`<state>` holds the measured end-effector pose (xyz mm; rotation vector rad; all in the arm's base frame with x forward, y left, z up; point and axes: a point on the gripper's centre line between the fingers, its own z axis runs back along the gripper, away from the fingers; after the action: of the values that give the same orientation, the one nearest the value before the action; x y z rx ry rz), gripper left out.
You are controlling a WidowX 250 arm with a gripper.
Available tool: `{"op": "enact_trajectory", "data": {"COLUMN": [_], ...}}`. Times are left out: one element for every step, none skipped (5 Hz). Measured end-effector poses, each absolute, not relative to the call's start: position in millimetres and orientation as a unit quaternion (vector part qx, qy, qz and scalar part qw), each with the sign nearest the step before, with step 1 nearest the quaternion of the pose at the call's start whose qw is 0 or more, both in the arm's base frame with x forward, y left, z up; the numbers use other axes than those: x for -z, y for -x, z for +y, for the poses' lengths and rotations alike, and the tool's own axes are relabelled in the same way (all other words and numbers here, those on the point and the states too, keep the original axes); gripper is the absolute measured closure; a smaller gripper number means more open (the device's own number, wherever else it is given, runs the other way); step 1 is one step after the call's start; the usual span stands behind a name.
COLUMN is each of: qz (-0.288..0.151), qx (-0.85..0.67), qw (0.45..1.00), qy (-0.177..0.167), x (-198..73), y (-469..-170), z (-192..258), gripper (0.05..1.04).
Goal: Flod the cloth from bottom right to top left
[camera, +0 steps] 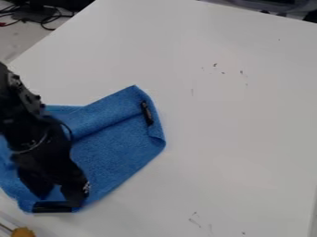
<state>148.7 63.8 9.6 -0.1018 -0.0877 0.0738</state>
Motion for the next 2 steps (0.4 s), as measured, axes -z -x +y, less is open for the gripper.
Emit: {"op": "enact_trajectory", "data": {"qz": [-0.019, -0.013], "qx": [-0.031, -0.044], "qw": [0.998, 0.998], "qy": [0.060, 0.052], "x": [-3.9, -1.0], "y": [-144.8, -148.6], "z": [57.7, 57.1], "gripper": [0.083, 0.132]}}
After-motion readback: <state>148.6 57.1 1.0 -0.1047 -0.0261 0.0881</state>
